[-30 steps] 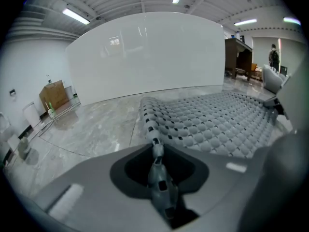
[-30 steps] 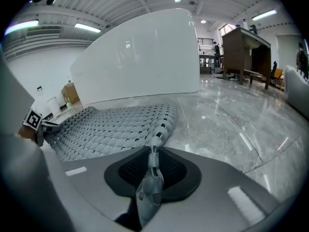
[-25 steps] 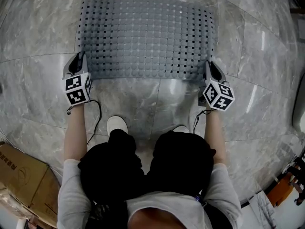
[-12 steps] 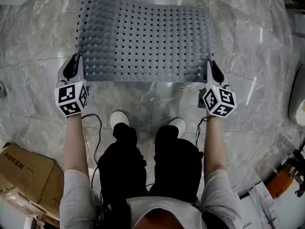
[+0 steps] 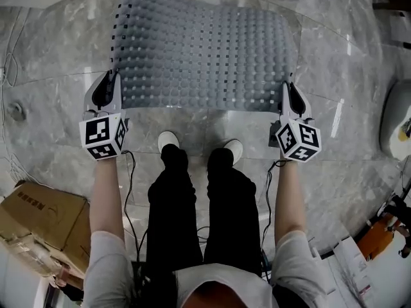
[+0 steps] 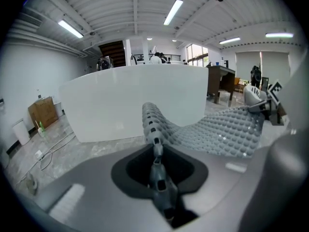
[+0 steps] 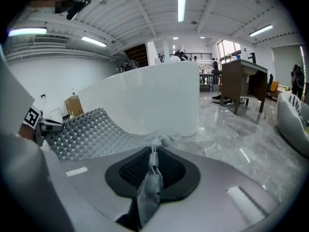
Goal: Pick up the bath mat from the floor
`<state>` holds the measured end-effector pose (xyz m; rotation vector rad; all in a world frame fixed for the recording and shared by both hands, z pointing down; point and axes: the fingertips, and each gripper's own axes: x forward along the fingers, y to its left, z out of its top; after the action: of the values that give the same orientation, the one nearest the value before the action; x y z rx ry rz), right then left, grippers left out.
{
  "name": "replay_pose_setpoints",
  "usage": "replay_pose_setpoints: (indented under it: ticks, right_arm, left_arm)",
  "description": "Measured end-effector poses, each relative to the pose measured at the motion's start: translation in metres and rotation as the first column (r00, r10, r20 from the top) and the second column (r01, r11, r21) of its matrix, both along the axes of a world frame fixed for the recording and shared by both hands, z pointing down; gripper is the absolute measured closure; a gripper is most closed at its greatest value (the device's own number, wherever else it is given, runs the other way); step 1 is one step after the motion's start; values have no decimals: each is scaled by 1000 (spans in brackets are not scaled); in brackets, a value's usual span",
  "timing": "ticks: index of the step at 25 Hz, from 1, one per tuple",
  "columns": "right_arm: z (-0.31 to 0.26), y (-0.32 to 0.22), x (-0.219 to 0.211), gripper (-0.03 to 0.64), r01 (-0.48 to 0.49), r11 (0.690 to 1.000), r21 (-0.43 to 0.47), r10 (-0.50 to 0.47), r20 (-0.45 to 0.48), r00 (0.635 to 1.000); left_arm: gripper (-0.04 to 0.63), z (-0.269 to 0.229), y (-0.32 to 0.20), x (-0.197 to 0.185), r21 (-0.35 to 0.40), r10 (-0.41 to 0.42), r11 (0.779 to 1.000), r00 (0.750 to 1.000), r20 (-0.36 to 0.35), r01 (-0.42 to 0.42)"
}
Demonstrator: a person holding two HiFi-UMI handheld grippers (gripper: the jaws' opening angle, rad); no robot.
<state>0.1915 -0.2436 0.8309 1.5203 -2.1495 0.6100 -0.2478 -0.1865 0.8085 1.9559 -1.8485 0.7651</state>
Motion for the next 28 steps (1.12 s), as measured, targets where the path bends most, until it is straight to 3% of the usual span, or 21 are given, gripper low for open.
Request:
replay_pose_setpoints:
  ticks: [17, 28]
  right_arm:
    - [-326, 17, 10, 568, -4, 997, 77, 0, 44, 999]
    - [-480, 21, 10, 568, 13, 990, 140, -24, 81, 996]
  left_arm:
    - [535, -325, 9, 48, 82, 61, 995, 998, -19, -59]
    - [535, -472, 14, 67, 140, 78, 987, 997, -14, -75]
